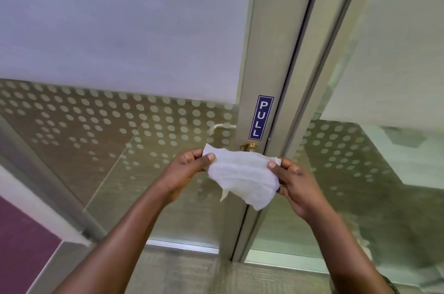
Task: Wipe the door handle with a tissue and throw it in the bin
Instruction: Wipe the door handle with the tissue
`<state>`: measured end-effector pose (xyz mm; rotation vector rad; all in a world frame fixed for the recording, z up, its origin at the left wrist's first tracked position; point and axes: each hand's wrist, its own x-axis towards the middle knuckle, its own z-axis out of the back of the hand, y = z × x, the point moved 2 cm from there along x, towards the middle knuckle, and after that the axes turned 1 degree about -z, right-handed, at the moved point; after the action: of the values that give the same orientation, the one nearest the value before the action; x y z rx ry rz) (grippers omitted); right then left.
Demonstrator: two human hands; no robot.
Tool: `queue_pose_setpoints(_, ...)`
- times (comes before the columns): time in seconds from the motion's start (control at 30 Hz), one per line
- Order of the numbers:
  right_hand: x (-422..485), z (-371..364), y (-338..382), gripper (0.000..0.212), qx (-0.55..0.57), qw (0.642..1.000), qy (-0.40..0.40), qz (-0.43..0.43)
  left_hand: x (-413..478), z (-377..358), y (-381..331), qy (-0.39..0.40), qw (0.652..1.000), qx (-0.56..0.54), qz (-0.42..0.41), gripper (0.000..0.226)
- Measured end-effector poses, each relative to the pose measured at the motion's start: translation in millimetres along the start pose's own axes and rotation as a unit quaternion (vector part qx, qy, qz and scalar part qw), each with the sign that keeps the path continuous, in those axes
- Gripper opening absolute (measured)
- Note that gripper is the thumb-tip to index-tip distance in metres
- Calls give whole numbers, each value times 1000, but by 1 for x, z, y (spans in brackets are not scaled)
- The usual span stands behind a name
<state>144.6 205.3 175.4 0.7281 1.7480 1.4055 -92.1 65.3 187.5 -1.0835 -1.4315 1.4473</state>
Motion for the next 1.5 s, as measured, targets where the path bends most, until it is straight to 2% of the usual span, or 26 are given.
queue_pose_setpoints(0.2, -2, -40, -14, 22, 95, 992, -77, 37, -5, -22, 2, -154, 983, -71, -64, 25)
queue_pose_setpoints(0.3, -5, -59, -16, 17, 120, 983, -135, 27, -2, -28, 12, -240, 968, -9, -73, 43)
queue_pose_setpoints(0.4, -3, -60, -21, 17, 122, 979, -165, 2, -2, -25, 13, -282, 954, 64, -74, 44)
queue_pose_setpoints(0.6, 9, -52, -18, 19, 39, 975, -214, 35, 10, -16, 19, -292, 947, 98, -86, 33)
queue_pose_setpoints(0.77, 26, -46, -16, 12, 51, 981, -190, 2, 34, -12, 23, -312, 941, 106, -74, 27)
queue_pose_setpoints(0.87, 30, -44, -13, 12, 25, 981, -189, 17, 45, -8, 28, -321, 936, 125, -70, 27)
queue_pose_setpoints(1.0, 34, -42, -19, 12, -47, 974, -217, 50, 53, -3, 37, -311, 929, 179, -93, 24)
queue_pose_setpoints(1.23, 39, -41, -29, 12, -121, 957, -258, 51, 55, 2, 48, -300, 905, 275, -127, 5)
queue_pose_setpoints(1.37, 39, -37, -32, 14, -120, 954, -272, 45, 53, 5, 49, -320, 883, 320, -128, 19)
queue_pose_setpoints(1.5, 30, -34, -23, 13, -155, 933, -314, 76, 47, 9, 46, -330, 853, 359, -189, 34)
